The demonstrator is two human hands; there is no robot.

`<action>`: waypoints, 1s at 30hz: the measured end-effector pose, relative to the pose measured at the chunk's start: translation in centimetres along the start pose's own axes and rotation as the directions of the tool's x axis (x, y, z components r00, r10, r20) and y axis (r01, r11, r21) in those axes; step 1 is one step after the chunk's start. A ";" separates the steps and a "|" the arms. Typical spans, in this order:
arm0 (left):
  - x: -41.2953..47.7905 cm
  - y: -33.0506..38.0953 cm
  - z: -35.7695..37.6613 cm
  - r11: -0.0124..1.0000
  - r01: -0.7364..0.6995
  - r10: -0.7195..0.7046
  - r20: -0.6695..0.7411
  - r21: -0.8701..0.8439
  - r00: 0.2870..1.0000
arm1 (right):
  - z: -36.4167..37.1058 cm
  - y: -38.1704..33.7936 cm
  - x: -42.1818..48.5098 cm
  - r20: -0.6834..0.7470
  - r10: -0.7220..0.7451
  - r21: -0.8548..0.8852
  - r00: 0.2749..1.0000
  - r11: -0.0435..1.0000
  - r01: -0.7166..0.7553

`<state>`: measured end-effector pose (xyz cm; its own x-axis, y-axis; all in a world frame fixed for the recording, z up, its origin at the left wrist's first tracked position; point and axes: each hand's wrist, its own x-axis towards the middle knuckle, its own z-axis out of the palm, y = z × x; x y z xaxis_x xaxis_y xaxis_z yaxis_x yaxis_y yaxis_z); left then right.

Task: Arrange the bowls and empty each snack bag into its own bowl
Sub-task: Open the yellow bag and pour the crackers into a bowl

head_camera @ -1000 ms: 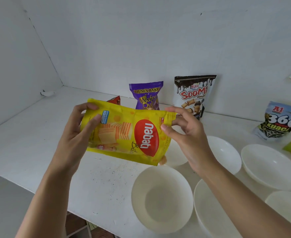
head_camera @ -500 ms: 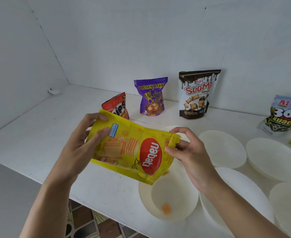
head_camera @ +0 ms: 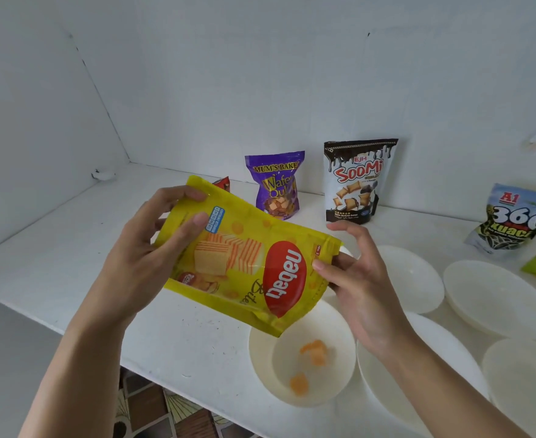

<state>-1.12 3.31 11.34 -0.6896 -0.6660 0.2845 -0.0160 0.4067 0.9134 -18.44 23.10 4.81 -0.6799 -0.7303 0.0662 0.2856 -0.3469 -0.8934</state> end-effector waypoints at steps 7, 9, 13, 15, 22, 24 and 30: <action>-0.6 1.1 0.8 0.991 -0.019 0.020 -0.008 0.132 1.000 | -0.7 1.4 -0.5 -0.025 -0.008 -0.188 1.000 0.982 0.003; -0.9 0.8 1.2 0.984 -0.025 0.026 -0.004 0.178 1.000 | -1.1 2.1 -0.7 -0.048 0.018 -0.253 0.999 0.967 -0.030; -1.5 -0.2 1.9 0.979 0.007 -0.009 0.008 0.202 1.000 | -1.6 2.9 -1.1 -0.071 0.060 -0.315 0.996 0.946 -0.080; -1.8 -0.5 1.9 0.980 0.021 -0.023 0.008 0.197 1.000 | -1.8 3.1 -1.2 -0.076 0.078 -0.320 0.994 0.942 -0.098; -1.3 0.8 1.0 0.977 0.004 0.006 -0.045 0.211 0.999 | -0.6 1.8 -0.9 -0.080 0.057 -0.280 0.995 0.957 -0.077; -0.9 1.5 0.6 0.977 -0.014 0.028 -0.064 0.212 0.998 | 0.2 1.0 -0.6 -0.059 0.046 -0.253 0.997 0.966 -0.060; 0.1 4.8 -0.3 0.964 -0.126 0.154 -0.107 0.233 0.982 | 1.6 -1.5 0.1 0.024 0.009 -0.117 1.000 0.993 -0.006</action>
<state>-1.08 4.98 15.81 -0.6023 -0.6585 0.4513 -0.0973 0.6217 0.7772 -17.86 22.55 6.83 -0.6610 -0.7472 0.0692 0.2086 -0.2715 -0.9396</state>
